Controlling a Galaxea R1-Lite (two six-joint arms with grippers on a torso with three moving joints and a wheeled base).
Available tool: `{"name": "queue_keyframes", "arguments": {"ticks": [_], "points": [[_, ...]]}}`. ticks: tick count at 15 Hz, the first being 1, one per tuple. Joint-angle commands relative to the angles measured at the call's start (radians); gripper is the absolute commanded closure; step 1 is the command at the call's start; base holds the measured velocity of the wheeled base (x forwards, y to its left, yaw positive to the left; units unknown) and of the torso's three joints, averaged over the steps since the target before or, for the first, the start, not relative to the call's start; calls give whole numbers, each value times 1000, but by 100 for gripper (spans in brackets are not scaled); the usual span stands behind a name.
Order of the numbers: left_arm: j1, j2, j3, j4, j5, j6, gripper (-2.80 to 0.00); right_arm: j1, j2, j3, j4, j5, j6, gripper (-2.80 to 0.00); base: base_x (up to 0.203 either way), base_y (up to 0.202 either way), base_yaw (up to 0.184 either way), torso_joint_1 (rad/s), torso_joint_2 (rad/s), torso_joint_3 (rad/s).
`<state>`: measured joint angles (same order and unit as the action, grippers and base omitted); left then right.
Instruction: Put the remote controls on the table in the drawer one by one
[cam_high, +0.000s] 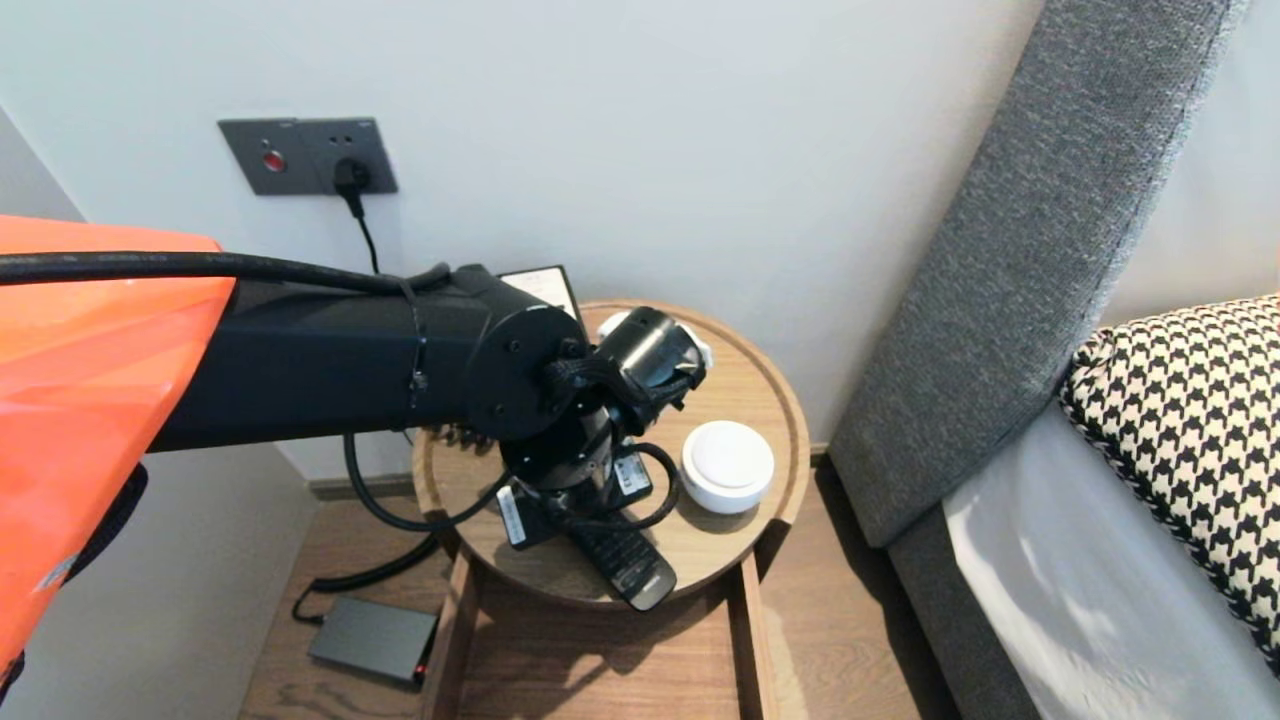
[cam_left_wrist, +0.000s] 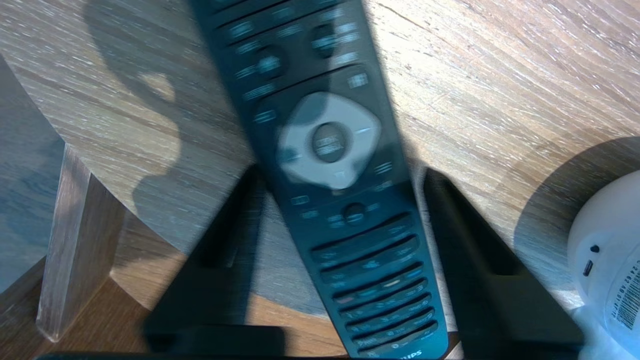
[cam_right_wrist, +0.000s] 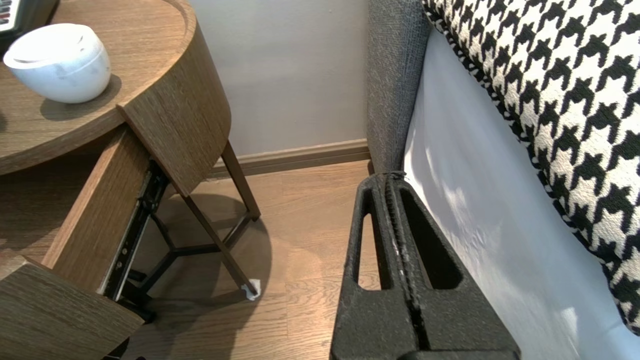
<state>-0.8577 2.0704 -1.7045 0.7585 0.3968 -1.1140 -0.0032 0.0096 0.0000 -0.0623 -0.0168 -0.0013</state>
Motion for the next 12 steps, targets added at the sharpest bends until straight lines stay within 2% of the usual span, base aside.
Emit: {"name": "queue_keyframes", "arguments": {"ticks": [1, 9, 12], "points": [[-1, -3, 0, 5, 2, -1, 0, 0, 1, 28, -1, 0, 0, 0, 0, 0, 0, 0, 0, 0], [-12, -87, 14, 18, 2, 17, 0, 0, 0, 28, -1, 0, 0, 0, 0, 0, 0, 0, 0, 0], [-18, -158, 24, 27, -1, 48, 0, 0, 1, 28, -1, 0, 0, 0, 0, 0, 0, 0, 0, 0]]}}
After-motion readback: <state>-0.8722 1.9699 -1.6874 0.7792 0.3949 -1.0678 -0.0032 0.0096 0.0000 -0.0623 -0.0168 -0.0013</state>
